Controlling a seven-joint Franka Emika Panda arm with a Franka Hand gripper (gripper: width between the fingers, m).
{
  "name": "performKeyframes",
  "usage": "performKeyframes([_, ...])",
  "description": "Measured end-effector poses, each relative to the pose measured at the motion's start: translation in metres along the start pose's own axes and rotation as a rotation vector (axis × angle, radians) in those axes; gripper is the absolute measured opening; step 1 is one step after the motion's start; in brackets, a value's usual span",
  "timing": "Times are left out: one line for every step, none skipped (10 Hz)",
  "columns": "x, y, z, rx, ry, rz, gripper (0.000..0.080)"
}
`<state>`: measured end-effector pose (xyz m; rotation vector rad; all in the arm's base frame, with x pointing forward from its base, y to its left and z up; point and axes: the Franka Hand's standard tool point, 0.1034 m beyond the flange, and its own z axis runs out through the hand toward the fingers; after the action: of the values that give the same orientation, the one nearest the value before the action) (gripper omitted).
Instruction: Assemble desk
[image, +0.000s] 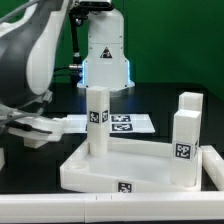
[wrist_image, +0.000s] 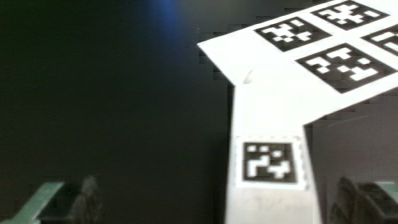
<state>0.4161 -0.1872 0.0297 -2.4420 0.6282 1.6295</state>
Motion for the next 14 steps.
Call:
performKeyframes([0.000, 0.000, 0.001, 0.000, -0.005, 0.000, 0.0649])
performKeyframes([0.000, 0.000, 0.001, -0.002, -0.004, -0.001, 0.0649])
performKeyframes([0.000, 0.000, 0.001, -0.002, -0.005, -0.001, 0.0523])
performKeyframes([0.000, 0.000, 0.001, -0.002, -0.005, -0.001, 0.0385])
performKeyframes([0.000, 0.000, 0.001, -0.002, -0.005, -0.001, 0.0385])
performKeyframes([0.000, 0.000, 0.001, -0.002, -0.005, -0.001, 0.0202])
performKeyframes([0.000, 0.000, 0.001, -0.002, -0.005, -0.001, 0.0076])
performKeyframes([-0.001, -0.002, -0.001, -0.004, -0.001, -0.002, 0.0076])
performKeyframes([-0.008, -0.009, -0.010, -0.011, 0.017, -0.013, 0.0016])
performKeyframes([-0.016, -0.014, -0.015, -0.015, 0.017, -0.020, 0.0005])
performKeyframes([-0.014, -0.013, -0.012, -0.014, 0.014, -0.018, 0.0005])
performKeyframes([-0.013, -0.013, -0.012, -0.014, 0.013, -0.018, 0.0002])
performKeyframes([-0.014, -0.012, -0.012, -0.011, 0.010, -0.012, 0.0002])
performKeyframes([-0.020, -0.017, -0.009, 0.084, -0.037, 0.086, 0.0002])
